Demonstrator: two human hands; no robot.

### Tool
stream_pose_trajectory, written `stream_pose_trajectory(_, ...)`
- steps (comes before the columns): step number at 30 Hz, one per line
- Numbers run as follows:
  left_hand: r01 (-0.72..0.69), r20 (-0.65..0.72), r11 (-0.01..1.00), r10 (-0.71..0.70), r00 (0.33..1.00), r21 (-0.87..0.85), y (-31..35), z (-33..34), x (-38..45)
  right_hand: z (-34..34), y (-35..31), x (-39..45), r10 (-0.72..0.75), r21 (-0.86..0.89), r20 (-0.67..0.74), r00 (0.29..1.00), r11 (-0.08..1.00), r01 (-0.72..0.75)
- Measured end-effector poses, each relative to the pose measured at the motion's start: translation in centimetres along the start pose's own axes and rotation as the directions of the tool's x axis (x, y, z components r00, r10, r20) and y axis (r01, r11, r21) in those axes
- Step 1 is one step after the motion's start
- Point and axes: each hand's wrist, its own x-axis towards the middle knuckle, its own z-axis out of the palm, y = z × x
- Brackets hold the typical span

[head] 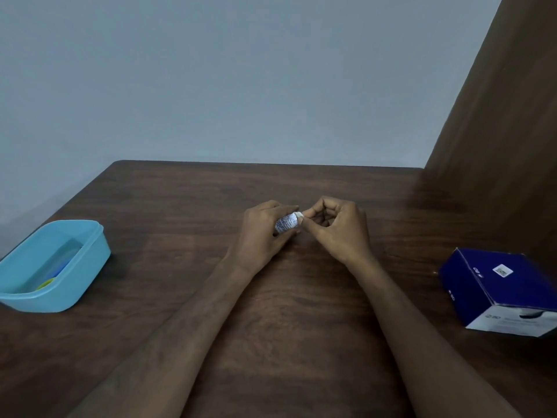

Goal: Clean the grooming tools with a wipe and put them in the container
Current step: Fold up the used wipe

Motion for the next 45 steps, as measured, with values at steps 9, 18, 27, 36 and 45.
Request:
stream_pose_trajectory(9,-0.005,0.021,1.0,0.005,1.0,-0.011,0.0,-0.1,0.1,0.1,-0.3,-0.2,-0.054,0.004,0.032,0.998,0.999,0.054)
stream_pose_trajectory(18,0.142,0.032,0.973,-0.139,0.99,-0.182,0.2,-0.9,-0.1,0.1,0.5,0.2,0.094,0.133,0.133,0.987,0.985,-0.112)
stream_pose_trajectory(27,0.35,0.063,0.786,-0.372,0.926,-0.509,0.3,-0.9,0.4,0.1,0.2,0.3,0.204,0.407,0.137,0.969,0.881,-0.242)
stream_pose_trajectory(36,0.327,0.049,0.824,-0.344,0.938,-0.463,0.1,-0.7,0.3,-0.2,0.3,0.5,0.146,0.295,0.235,0.961,0.931,-0.213)
stream_pose_trajectory(45,0.369,0.07,0.769,-0.392,0.917,-0.522,0.1,-0.6,0.4,-0.2,0.5,0.6,0.228,0.357,0.149,0.962,0.895,-0.268)
